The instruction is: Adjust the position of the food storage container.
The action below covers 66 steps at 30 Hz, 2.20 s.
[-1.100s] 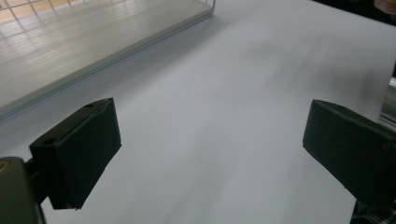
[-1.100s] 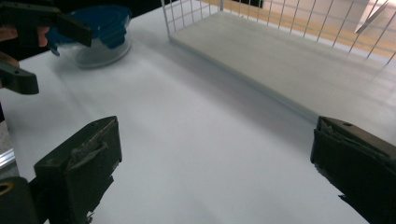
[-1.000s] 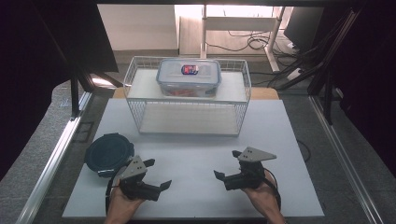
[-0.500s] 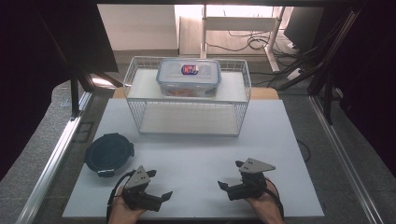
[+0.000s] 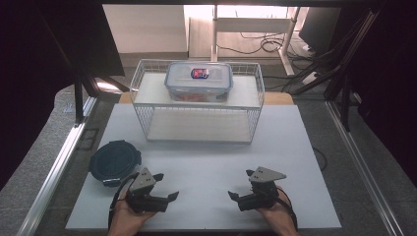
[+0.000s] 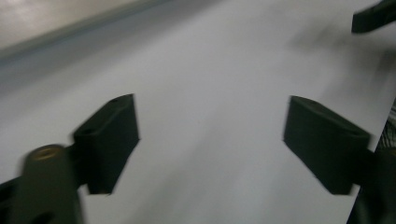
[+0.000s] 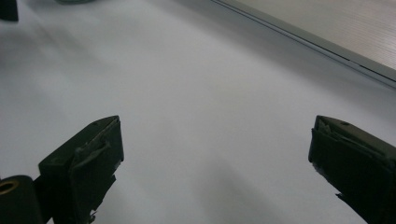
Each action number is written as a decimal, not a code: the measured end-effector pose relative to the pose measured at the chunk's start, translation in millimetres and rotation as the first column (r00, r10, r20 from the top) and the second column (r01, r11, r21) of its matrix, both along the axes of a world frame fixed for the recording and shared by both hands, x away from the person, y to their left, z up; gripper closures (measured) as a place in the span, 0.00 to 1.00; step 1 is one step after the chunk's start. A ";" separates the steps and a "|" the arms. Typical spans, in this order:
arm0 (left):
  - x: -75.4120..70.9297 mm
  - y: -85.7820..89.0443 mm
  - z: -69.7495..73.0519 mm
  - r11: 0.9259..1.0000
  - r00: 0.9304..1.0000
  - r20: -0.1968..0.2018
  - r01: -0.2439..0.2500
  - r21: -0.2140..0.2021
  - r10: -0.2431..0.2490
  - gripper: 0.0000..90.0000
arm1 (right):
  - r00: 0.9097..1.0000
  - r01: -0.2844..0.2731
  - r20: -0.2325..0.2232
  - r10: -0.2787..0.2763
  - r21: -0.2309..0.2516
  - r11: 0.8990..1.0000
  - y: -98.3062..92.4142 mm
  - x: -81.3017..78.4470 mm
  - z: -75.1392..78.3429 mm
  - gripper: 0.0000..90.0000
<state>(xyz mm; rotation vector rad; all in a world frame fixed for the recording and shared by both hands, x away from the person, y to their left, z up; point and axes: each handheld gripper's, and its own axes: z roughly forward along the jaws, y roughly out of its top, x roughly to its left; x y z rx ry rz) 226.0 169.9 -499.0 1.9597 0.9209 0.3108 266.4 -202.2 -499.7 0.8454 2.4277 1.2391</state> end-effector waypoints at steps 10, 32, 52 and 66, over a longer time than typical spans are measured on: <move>34.1 46.2 23.7 0.987 0.987 -0.063 -0.150 -0.055 0.147 0.88 | 1.000 -0.003 0.004 0.003 -0.025 1.000 3.3 0.9 -2.6 0.04; 41.5 195.9 16.7 0.820 0.820 -0.011 -0.572 0.031 0.573 1.00 | 1.000 -0.023 -0.007 0.022 -0.066 0.998 5.6 1.7 -5.9 0.05; 64.5 209.8 -26.4 0.813 0.802 -0.146 -0.582 0.027 0.579 1.00 | 0.999 -0.037 -0.019 0.036 -0.099 0.994 9.3 4.5 -10.8 0.05; 73.7 162.8 -20.0 0.873 0.863 -0.140 -0.488 0.016 0.485 1.00 | 0.999 -0.036 -0.019 0.034 -0.107 0.994 9.2 4.8 -10.8 0.05</move>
